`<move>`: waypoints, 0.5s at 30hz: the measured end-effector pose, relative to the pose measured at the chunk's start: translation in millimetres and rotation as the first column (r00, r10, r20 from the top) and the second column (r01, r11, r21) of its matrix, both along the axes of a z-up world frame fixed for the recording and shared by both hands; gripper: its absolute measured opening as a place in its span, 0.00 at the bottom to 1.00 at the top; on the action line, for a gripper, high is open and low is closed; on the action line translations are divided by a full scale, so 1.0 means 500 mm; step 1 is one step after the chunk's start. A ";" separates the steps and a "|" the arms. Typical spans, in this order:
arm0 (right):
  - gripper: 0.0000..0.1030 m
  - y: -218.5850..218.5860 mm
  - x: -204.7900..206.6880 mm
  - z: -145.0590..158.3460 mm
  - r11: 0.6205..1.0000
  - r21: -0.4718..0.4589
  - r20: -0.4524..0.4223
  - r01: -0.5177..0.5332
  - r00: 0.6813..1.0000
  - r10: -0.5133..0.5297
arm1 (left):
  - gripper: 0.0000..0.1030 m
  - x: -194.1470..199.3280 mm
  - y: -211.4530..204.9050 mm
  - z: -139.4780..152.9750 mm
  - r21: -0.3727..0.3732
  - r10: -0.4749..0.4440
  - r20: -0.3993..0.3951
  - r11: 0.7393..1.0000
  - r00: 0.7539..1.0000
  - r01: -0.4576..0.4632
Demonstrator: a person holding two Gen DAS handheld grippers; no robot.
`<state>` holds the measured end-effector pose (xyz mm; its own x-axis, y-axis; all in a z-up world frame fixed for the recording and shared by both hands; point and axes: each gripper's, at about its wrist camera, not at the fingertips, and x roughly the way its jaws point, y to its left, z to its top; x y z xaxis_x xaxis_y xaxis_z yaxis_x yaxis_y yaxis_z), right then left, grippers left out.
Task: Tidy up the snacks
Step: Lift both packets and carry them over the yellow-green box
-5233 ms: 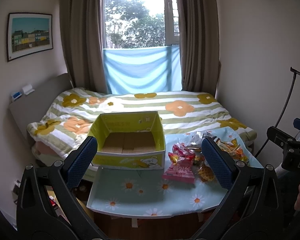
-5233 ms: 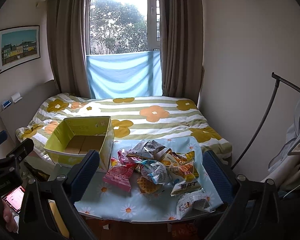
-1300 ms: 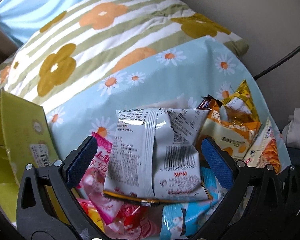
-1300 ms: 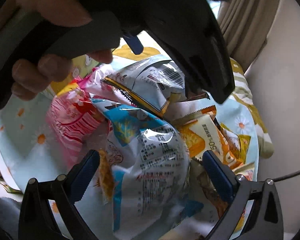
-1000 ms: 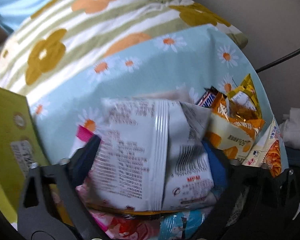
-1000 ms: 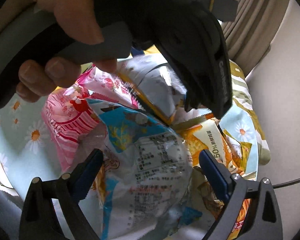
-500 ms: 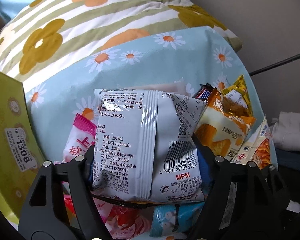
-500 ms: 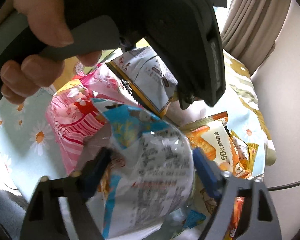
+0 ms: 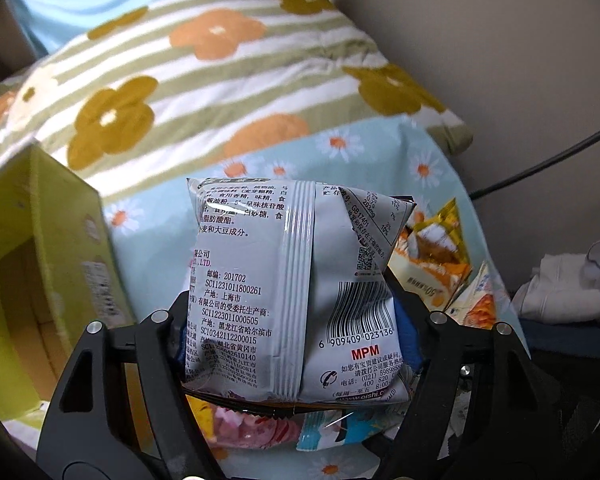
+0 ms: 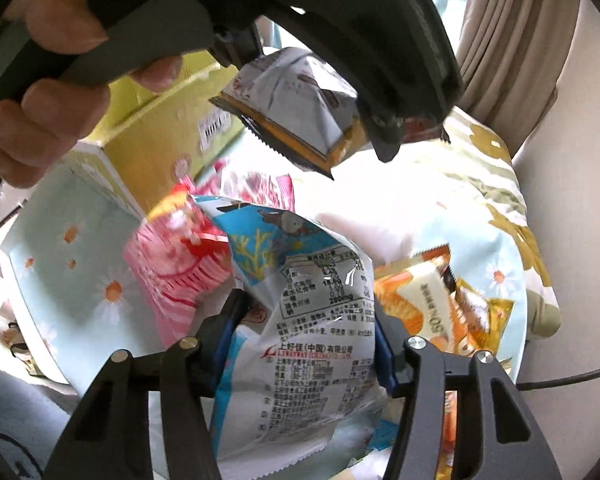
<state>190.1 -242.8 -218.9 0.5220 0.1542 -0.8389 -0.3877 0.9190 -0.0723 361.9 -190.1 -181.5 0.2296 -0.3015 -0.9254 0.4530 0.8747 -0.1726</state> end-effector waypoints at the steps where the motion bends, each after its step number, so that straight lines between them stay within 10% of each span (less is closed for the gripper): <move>1: 0.51 -0.003 0.003 0.008 1.000 0.004 0.008 -0.002 1.000 0.002 | 0.70 -0.001 0.007 0.017 -0.004 0.008 0.015 1.000 1.000 -0.008; 15: 0.51 0.093 0.051 0.178 0.998 0.047 0.134 -0.049 0.990 0.042 | 0.70 -0.001 0.234 0.234 -0.130 0.233 0.220 0.969 0.947 -0.208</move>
